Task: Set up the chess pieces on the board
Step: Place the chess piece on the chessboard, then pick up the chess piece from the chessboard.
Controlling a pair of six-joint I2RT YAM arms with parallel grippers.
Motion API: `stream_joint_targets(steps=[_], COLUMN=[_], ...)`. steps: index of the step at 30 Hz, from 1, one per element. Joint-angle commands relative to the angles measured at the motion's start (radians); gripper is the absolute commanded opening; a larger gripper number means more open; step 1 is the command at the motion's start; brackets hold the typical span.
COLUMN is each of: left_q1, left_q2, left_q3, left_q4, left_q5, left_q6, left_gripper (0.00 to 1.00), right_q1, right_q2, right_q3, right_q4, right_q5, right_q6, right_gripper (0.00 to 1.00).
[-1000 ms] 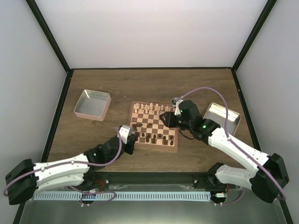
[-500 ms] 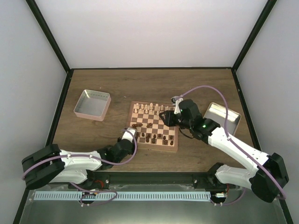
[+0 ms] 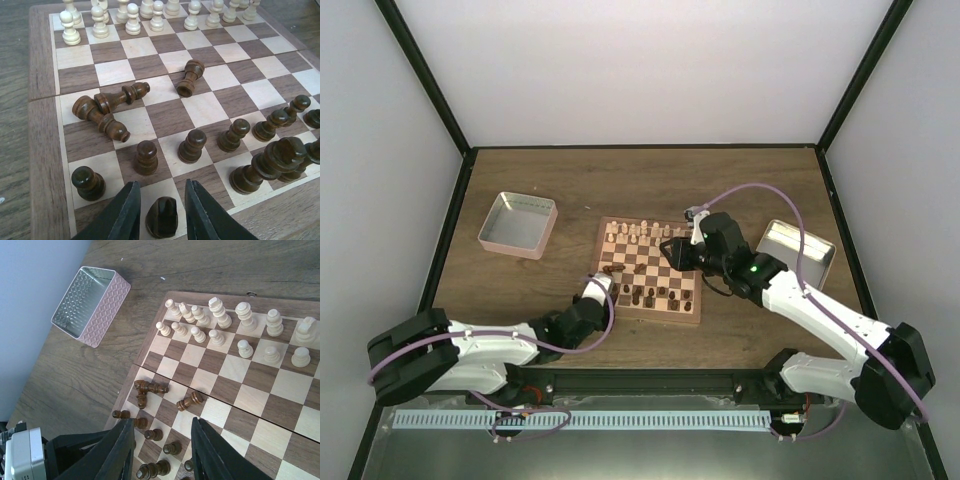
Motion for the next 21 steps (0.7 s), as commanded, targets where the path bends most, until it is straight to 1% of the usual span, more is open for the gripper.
stream_joint_targets(steps=[1,2,6,10,13,17,21], left_q1=[-0.005,-0.005,0.000,0.019,0.050,0.125,0.266], left_q2=[-0.036,-0.053,-0.162,-0.261,-0.307,-0.321,-0.280], left_q3=[0.042,0.053,0.108,0.193,0.249,0.312,0.362], left_q4=[-0.024,-0.052,-0.187,-0.337,-0.421,-0.484,-0.508], left_q5=[-0.009,-0.017,-0.047,-0.058,-0.050,0.026,0.169], left_q6=[-0.013,-0.021,-0.061,-0.110,-0.149,-0.175,-0.176], left_gripper=[0.28,0.29,0.38,0.48,0.51,0.52,0.52], right_q1=[-0.009,-0.008,-0.008,-0.008,-0.008,-0.007,-0.005], right_q2=[0.006,0.008,0.024,0.057,0.105,0.219,0.322], right_q3=[0.049,0.050,0.055,0.067,0.089,0.149,0.188], right_q4=[0.016,0.014,0.002,-0.021,-0.027,-0.026,0.020], right_q5=[-0.015,-0.019,-0.028,-0.056,-0.103,-0.180,-0.188], right_q6=[-0.010,-0.011,-0.017,-0.034,-0.092,-0.222,-0.299], right_gripper=[0.34,0.34,0.33,0.34,0.34,0.33,0.32])
